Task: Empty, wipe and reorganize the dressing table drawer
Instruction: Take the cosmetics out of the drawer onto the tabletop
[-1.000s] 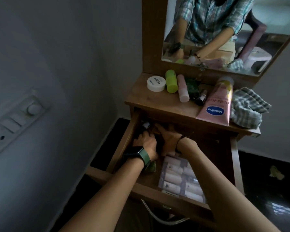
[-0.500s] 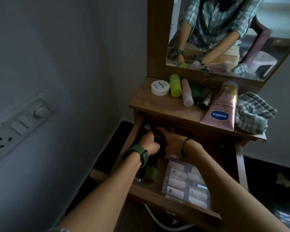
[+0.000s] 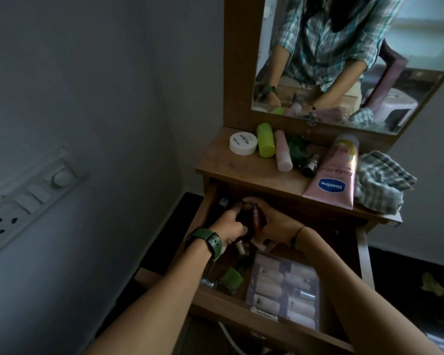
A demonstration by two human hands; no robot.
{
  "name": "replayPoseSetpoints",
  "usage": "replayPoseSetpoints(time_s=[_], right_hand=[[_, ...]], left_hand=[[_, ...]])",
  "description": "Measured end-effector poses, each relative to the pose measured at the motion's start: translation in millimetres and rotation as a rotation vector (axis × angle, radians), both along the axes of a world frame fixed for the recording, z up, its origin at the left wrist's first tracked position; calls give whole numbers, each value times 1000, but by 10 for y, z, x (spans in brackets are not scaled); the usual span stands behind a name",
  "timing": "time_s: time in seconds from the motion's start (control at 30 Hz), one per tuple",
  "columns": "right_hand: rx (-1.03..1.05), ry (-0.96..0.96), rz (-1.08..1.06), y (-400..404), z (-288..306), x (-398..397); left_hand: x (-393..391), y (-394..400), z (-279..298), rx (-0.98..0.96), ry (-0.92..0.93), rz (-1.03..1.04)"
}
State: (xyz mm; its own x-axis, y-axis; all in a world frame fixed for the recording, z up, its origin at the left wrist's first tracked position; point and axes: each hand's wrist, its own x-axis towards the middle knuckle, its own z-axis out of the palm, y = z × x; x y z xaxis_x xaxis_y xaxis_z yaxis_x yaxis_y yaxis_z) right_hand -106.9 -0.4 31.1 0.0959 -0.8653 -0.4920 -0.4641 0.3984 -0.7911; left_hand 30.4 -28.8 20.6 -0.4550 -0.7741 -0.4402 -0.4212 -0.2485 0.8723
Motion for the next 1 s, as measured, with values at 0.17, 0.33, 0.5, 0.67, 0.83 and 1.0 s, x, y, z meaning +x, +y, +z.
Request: replayPoseSetpoints(time_s=[0.17, 0.33, 0.5, 0.67, 0.83, 1.0], right_hand=[[-164, -129, -114, 66, -102, 33], [-222, -39, -83, 65, -79, 71], [-237, 99, -20, 67, -22, 116], [-318, 174, -29, 157, 127, 195], [-396, 221, -31, 364, 314, 298], [-487, 80, -132, 373, 761, 288]], left_hand=[[-40, 32, 35, -50, 28, 151], [-29, 134, 84, -93, -1, 173], [-36, 174, 128, -57, -21, 176], [-1, 213, 149, -75, 12, 230], [66, 360, 261, -146, 43, 292], [73, 303, 755, -209, 143, 334]])
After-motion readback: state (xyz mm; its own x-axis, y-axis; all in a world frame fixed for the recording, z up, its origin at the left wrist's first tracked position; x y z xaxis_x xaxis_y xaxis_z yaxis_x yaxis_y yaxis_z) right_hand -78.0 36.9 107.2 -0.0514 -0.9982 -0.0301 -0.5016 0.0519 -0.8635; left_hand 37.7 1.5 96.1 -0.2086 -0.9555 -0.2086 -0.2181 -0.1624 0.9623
